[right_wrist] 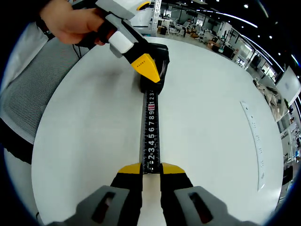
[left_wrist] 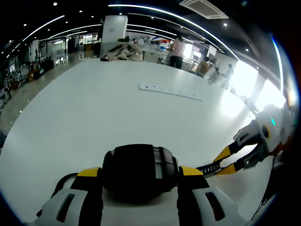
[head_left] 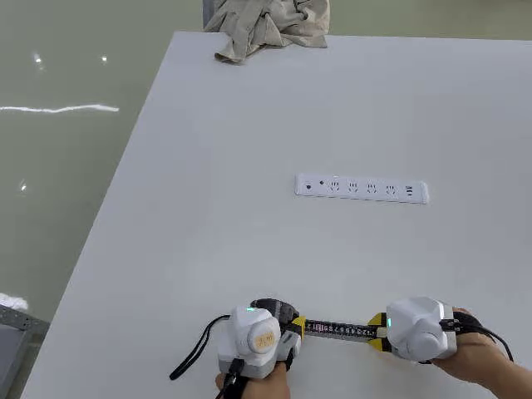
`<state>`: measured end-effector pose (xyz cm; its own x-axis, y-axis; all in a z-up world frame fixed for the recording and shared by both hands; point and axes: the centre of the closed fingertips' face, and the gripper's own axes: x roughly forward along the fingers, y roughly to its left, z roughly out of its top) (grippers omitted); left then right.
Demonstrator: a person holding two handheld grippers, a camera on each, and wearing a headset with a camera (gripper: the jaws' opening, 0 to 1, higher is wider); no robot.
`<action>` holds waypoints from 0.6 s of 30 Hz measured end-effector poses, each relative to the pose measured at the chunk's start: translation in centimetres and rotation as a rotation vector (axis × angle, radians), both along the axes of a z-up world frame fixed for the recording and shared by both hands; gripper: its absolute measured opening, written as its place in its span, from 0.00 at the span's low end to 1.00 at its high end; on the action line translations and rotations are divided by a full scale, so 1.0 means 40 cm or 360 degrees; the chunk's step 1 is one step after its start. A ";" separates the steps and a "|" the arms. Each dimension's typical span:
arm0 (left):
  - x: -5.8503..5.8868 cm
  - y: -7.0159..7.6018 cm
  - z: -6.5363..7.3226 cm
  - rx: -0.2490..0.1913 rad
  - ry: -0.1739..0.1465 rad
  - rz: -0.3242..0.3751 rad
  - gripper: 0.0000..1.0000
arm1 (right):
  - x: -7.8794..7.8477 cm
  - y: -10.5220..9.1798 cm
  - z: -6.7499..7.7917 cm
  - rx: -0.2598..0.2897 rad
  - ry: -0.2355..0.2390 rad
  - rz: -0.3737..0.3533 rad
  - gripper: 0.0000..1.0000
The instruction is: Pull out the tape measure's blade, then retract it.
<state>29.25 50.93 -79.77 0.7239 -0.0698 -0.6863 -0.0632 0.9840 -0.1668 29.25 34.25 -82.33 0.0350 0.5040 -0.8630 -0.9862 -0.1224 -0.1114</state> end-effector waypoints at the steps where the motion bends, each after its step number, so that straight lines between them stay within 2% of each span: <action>1: 0.000 0.000 0.000 0.0000 0.0000 0.0000 0.61 | 0.000 0.003 0.000 0.0001 0.0001 0.0001 0.13; 18: -0.001 -0.001 0.001 0.0001 0.0001 0.0001 0.61 | -0.006 0.055 0.001 0.0041 -0.0001 -0.0005 0.13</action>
